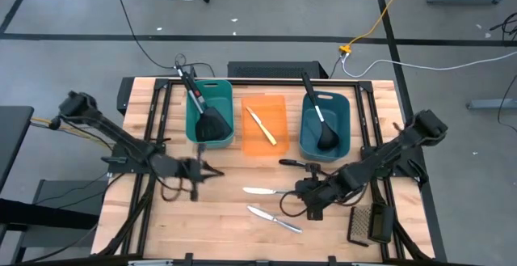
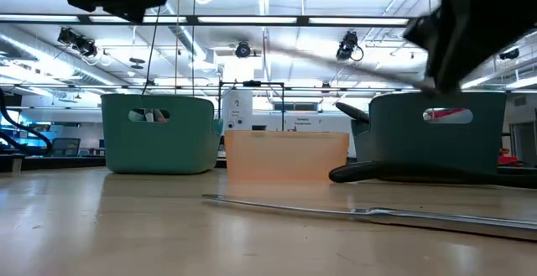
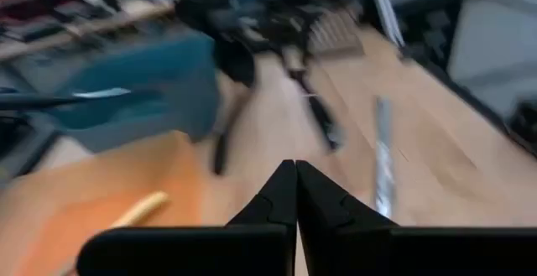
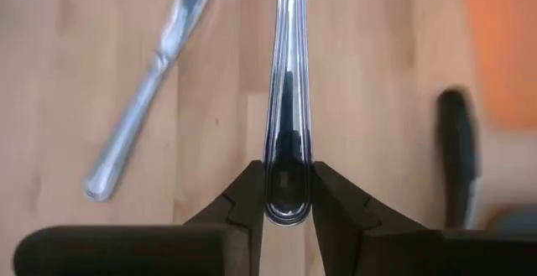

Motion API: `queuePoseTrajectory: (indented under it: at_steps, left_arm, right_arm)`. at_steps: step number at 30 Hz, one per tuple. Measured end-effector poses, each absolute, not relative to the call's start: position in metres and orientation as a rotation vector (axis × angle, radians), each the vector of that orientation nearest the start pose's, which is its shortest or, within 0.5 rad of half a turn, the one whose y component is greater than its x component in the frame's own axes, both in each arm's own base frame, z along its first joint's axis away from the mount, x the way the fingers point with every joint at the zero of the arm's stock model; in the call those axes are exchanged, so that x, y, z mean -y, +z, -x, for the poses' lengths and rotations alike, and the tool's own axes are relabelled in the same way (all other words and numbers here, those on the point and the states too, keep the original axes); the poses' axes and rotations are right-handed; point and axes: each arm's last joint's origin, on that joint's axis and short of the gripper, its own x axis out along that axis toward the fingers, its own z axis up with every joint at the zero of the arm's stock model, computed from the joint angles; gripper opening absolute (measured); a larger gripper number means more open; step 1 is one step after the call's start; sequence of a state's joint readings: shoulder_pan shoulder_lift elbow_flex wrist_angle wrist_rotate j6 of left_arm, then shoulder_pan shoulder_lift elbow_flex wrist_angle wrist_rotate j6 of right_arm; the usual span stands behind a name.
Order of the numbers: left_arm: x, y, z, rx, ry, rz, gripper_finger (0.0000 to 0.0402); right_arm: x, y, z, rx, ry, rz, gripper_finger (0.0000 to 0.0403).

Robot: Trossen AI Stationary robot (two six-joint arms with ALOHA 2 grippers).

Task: Pick & Place Kitchen Items
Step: Put the top silver knife into the orange bin

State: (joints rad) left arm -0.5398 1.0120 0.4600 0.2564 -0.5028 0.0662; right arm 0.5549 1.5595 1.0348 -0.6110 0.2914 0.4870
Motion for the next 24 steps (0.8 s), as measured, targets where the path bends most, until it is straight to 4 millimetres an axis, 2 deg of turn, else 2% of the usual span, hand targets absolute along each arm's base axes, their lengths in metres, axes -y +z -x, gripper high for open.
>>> queuePoseTrajectory:
  at_steps: [2, 6, 10, 13, 15, 19, 24]
  left_arm:
    - [0.081, 0.223, -0.173, -0.209, 0.008, -0.179, 0.0003]
    - [0.06, 0.21, -0.151, -0.156, 0.093, -0.109, 0.0003]
    - [0.049, 0.198, -0.14, -0.134, 0.15, -0.076, 0.0007]
    - [0.046, 0.192, -0.135, -0.127, 0.146, -0.069, 0.0013]
    - [0.046, 0.191, -0.134, -0.13, 0.141, -0.07, 0.0015]
    - [0.046, 0.19, -0.134, -0.131, 0.141, -0.078, 0.0012]
    - [0.046, 0.19, -0.135, -0.133, 0.143, -0.081, 0.0009]
  right_arm:
    - [-0.148, 0.225, -0.254, -0.984, -0.012, 0.052, 0.0078]
    - [-0.14, 0.262, -0.243, -0.813, 0.037, 0.074, 0.0078]
    - [-0.125, 0.299, -0.224, -0.649, 0.025, 0.105, 0.0078]
    - [-0.111, 0.316, -0.203, -0.513, 0.035, 0.094, 0.0078]
    - [-0.101, 0.32, -0.188, -0.429, 0.033, 0.077, 0.0078]
    - [-0.082, 0.315, -0.159, -0.265, 0.047, 0.024, 0.0078]
    - [-0.064, 0.288, -0.13, -0.125, 0.043, 0.004, 0.0078]
